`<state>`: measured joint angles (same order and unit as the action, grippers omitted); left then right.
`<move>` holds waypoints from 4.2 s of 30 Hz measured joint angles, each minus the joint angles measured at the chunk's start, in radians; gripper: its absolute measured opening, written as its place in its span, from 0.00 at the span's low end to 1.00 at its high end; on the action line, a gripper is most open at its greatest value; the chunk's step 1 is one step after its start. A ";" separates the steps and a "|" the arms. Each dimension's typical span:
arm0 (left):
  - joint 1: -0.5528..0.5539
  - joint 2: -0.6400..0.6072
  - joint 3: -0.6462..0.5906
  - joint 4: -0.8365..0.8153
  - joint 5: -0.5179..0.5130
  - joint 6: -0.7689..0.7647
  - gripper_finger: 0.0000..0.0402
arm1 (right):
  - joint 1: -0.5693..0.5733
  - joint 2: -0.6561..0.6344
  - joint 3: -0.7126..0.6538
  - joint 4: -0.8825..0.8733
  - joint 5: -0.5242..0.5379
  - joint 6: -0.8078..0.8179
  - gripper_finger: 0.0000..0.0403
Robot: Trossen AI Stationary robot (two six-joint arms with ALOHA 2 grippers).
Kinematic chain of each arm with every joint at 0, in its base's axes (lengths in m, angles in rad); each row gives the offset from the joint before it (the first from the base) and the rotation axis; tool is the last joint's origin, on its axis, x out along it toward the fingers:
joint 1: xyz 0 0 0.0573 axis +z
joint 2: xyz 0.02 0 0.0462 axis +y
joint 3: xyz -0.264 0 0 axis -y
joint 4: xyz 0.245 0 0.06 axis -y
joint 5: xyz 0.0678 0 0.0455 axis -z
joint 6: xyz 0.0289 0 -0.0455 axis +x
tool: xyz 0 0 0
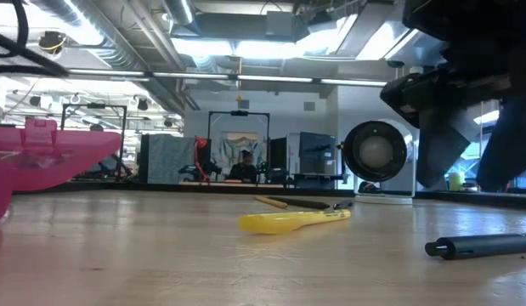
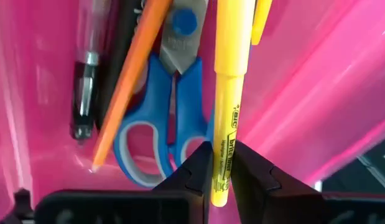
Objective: Pick & place school supplies into a supply box
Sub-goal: Put the yellow pen into the red supply box, then put the black pen into the red supply box
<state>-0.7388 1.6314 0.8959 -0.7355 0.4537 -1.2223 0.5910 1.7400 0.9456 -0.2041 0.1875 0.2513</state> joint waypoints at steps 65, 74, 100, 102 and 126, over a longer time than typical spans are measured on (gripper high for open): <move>-0.005 -0.002 0.210 0.175 -0.585 0.521 0.13 | 0.044 0.250 0.487 0.004 0.090 -0.208 0.10; 0.002 -0.002 0.185 0.532 -0.729 1.062 0.14 | 0.042 0.248 0.493 0.392 0.100 -0.565 0.10; 0.231 -0.001 -0.140 1.359 -0.615 1.416 0.35 | 0.055 0.245 0.494 0.726 0.275 -0.821 0.11; 0.230 -0.001 -0.140 1.368 -0.611 1.449 0.35 | 0.055 0.245 0.494 0.726 0.275 -0.811 0.11; 0.201 0.000 -0.142 1.493 -0.634 1.600 0.06 | 0.055 0.241 0.496 0.671 0.382 -0.794 0.12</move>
<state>-0.5377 1.6318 0.7540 0.7575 -0.1808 0.3773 0.6456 1.9812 1.4418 0.4674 0.5699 -0.5427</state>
